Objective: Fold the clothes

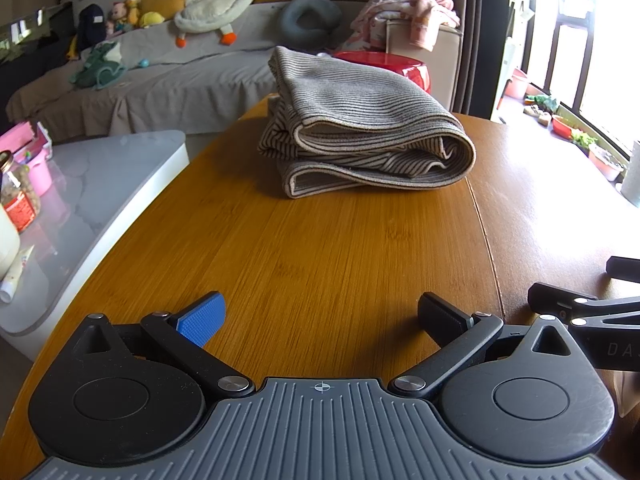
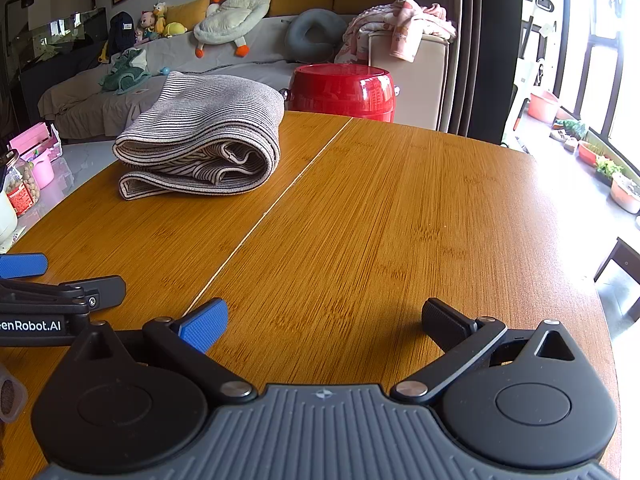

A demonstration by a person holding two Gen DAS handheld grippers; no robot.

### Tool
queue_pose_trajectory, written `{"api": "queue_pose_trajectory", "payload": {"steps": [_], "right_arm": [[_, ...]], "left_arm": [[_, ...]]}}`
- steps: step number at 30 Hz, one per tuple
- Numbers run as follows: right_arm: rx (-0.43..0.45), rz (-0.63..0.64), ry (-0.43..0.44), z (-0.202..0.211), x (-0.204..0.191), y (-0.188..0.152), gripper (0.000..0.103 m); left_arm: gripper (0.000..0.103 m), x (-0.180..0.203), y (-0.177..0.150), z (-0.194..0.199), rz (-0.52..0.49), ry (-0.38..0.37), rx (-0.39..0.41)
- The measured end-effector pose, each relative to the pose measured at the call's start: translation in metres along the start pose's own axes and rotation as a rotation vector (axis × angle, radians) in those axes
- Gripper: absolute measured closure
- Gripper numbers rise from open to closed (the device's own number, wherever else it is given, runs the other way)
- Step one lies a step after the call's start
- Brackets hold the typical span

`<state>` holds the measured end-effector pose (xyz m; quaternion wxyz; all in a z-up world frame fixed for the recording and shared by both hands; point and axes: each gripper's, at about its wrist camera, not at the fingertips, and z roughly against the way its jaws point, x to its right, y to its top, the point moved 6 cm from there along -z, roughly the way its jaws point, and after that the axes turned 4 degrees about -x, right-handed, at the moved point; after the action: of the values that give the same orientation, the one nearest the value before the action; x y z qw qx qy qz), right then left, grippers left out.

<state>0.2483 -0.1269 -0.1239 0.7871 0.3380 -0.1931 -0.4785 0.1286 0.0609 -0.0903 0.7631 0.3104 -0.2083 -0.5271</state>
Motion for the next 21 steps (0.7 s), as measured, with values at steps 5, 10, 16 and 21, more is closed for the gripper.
{"api": "queue_pose_trajectory", "payload": {"steps": [5, 10, 16, 21], "right_arm": [[0.0, 0.0, 0.0, 0.0001, -0.0002, -0.0001, 0.0], [0.0, 0.0, 0.0, 0.0003, -0.0005, -0.0003, 0.0], [0.0, -0.001, -0.001, 0.0005, -0.0007, -0.0004, 0.0], [0.0, -0.001, 0.0, 0.0009, -0.0008, -0.0005, 0.0]], "left_arm": [[0.0, 0.0004, -0.0006, 0.0008, 0.0, -0.002, 0.0], [0.0, 0.0, -0.0008, 0.0015, -0.002, -0.005, 0.0], [0.0, 0.0003, -0.0006, 0.0013, -0.003, -0.007, 0.0], [0.0, 0.0004, -0.0004, 0.0012, -0.005, -0.011, 0.0]]}}
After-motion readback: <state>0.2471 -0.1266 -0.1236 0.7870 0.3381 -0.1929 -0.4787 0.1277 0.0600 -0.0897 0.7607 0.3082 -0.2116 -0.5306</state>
